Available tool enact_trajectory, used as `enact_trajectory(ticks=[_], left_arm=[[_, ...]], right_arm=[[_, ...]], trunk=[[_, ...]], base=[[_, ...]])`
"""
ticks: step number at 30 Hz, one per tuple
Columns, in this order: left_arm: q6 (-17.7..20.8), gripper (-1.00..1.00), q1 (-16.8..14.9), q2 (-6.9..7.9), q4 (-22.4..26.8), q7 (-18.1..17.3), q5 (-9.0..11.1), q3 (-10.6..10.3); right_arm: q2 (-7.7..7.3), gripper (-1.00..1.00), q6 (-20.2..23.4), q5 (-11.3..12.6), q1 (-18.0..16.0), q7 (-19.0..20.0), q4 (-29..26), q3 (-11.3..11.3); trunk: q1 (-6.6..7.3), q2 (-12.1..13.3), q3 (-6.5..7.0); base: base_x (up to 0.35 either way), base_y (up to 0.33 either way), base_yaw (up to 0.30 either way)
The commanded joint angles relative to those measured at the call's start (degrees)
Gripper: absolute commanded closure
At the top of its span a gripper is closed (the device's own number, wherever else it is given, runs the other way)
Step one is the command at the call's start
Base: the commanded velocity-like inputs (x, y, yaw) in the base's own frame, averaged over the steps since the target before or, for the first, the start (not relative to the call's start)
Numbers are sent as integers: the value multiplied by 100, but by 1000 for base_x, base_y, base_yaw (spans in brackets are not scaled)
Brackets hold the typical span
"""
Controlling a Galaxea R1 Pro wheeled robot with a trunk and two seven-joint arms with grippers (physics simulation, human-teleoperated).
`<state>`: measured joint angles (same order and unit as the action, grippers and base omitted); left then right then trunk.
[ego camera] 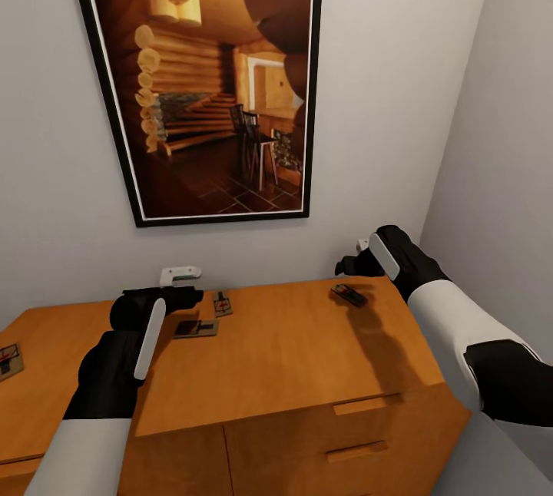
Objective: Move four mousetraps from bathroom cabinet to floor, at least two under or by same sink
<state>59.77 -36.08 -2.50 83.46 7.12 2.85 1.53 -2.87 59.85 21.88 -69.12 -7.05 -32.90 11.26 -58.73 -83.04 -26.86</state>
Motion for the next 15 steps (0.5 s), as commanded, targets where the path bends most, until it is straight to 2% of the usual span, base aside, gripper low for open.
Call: enact_trajectory(ticks=[1,15], left_arm=[[23,-100,-5,-4,5,35,35,6],[23,-100,-5,4,-86,35,57,12]], right_arm=[[-7,-100,15,62,-5,-52,-6,42],[4,-100,15,56,-5,-75,-2,43]], trunk=[[0,-4,-7],[0,-4,-7]], base=[[20,0,0],[6,0,0]])
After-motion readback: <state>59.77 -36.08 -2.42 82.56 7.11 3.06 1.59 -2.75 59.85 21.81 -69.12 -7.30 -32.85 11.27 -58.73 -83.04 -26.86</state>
